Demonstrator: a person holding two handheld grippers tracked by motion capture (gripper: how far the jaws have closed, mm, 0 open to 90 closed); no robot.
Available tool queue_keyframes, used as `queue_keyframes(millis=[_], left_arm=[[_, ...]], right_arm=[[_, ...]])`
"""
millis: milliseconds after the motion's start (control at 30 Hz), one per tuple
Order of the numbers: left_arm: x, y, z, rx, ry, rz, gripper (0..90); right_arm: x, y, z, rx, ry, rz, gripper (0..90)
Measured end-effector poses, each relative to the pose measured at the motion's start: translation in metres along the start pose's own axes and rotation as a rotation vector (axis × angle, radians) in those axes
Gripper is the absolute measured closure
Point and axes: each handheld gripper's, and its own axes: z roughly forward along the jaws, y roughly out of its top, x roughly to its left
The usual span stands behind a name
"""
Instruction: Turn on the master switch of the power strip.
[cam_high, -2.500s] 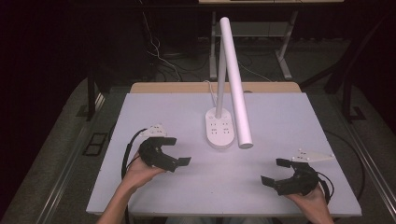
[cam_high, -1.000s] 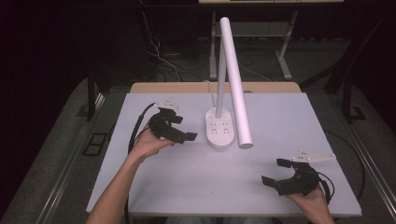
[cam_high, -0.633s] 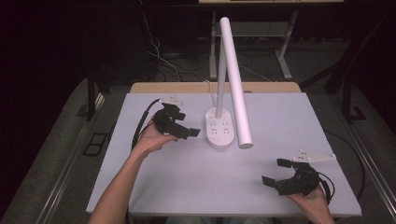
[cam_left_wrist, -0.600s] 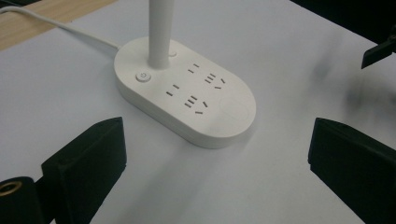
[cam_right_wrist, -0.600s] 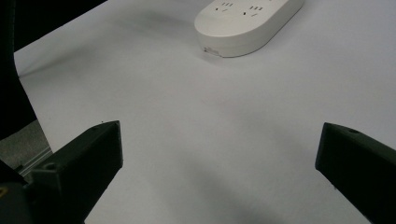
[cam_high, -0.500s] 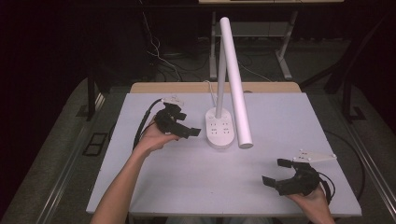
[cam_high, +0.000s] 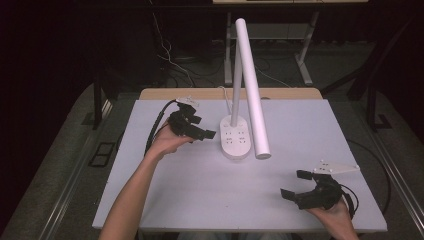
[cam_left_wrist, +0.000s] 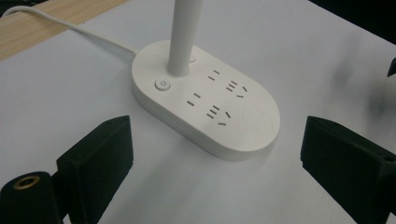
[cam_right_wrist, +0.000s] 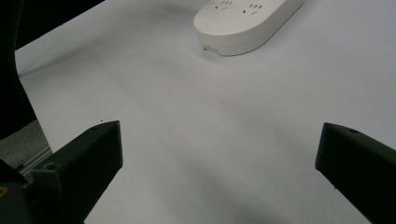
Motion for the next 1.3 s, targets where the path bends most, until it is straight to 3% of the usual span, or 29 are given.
queue_keyframes(millis=[333, 567, 700, 833, 1067, 1100, 1200, 1233, 1300], left_arm=[[0.008, 0.019, 0.002, -0.009, 0.008, 0.001, 13.5], [0.012, 0.025, 0.009, 0.027, 0.023, -0.003, 17.3], [0.017, 0.027, 0.013, 0.032, 0.035, -0.01, 23.8], [0.019, 0.029, 0.016, 0.009, 0.083, -0.02, 35.0], [0.024, 0.032, 0.026, 0.003, 0.104, -0.034, 46.6], [0.026, 0.032, 0.027, 0.012, 0.108, -0.019, 46.6], [0.025, 0.031, 0.033, 0.001, 0.119, -0.057, 48.7], [0.027, 0.031, 0.034, 0.01, 0.119, -0.034, 50.0], [0.029, 0.031, 0.037, 0.008, 0.119, -0.035, 54.3]], right_arm=[[0.0, 0.0, 0.0, -0.001, 0.003, 0.005, 0.2], [-0.002, -0.001, -0.002, -0.006, -0.002, 0.01, 0.2], [-0.002, -0.001, -0.002, -0.007, -0.003, 0.009, 0.3], [-0.002, -0.001, -0.002, -0.009, -0.003, 0.006, 0.2], [-0.003, -0.001, -0.002, -0.008, -0.007, 0.007, 0.2], [-0.003, -0.001, -0.002, -0.008, -0.007, 0.007, 0.2], [-0.004, -0.001, -0.002, -0.007, -0.007, 0.011, 0.2], [-0.004, -0.001, -0.002, -0.007, -0.005, 0.013, 0.3], [-0.004, -0.001, -0.002, -0.005, -0.005, 0.013, 0.2]])
